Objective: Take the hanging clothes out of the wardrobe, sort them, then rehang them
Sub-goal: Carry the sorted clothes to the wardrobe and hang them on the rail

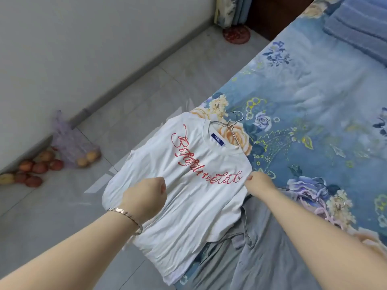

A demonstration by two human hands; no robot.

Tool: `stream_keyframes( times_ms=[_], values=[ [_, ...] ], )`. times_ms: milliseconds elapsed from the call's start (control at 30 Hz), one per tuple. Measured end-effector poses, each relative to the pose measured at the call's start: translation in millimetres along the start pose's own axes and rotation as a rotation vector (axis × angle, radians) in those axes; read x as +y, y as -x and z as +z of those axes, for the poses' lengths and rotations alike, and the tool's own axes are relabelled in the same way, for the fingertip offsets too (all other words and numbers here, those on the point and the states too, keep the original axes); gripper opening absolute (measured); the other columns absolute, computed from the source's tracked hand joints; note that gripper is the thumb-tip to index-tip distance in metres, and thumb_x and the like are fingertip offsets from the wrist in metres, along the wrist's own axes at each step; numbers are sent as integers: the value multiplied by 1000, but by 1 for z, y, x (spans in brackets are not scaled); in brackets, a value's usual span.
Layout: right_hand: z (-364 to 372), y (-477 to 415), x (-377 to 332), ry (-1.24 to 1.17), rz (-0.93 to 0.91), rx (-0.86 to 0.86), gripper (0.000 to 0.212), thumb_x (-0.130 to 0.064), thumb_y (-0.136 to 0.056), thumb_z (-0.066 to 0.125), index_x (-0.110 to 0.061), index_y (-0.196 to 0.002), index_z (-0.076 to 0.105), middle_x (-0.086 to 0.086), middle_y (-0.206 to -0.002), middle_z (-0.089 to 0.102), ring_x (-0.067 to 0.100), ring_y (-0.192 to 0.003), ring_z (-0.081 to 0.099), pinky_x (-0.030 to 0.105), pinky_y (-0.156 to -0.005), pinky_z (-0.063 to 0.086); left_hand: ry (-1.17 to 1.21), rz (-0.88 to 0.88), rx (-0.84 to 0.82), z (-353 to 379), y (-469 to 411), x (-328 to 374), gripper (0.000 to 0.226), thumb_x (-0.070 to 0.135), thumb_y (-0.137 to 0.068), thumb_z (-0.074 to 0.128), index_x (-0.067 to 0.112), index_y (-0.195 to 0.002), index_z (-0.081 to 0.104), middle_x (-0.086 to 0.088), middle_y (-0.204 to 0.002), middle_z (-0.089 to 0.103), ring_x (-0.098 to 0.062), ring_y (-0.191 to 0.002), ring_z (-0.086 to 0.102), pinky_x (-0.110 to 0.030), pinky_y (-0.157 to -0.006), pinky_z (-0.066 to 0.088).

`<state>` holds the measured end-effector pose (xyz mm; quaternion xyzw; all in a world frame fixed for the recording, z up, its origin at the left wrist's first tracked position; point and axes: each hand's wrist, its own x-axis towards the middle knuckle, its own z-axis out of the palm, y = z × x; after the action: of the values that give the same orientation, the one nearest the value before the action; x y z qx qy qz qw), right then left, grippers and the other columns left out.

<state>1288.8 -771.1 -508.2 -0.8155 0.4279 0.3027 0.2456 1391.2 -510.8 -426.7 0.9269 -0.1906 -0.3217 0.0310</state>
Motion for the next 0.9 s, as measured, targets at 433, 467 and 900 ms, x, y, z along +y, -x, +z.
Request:
stream_keyframes(
  times_ms=[433,467,900],
  values=[
    [55,-186,5,59,156,225,32,-21,-96,44,-2,-121,52,20,-127,51,39,-119,47,45,-95,43,-145,101,-134,83,-173,-3,24,23,-95,38,24,-112,54,3,-114,60,-22,-100,55,-25,-72,37],
    [55,-191,6,57,159,256,30,-21,-96,46,-2,-116,55,22,-122,55,39,-115,51,43,-91,44,-155,99,-141,87,-176,-4,23,23,-95,38,24,-112,54,3,-114,60,-21,-99,55,-25,-72,37],
    [14,-124,-12,-394,-216,165,17,8,-84,44,-5,-87,53,16,-93,52,28,-83,51,23,-57,31,-109,110,-105,72,-136,-3,18,24,-95,37,27,-101,54,4,-107,61,-19,-86,50,-25,-68,35]
  ],
)
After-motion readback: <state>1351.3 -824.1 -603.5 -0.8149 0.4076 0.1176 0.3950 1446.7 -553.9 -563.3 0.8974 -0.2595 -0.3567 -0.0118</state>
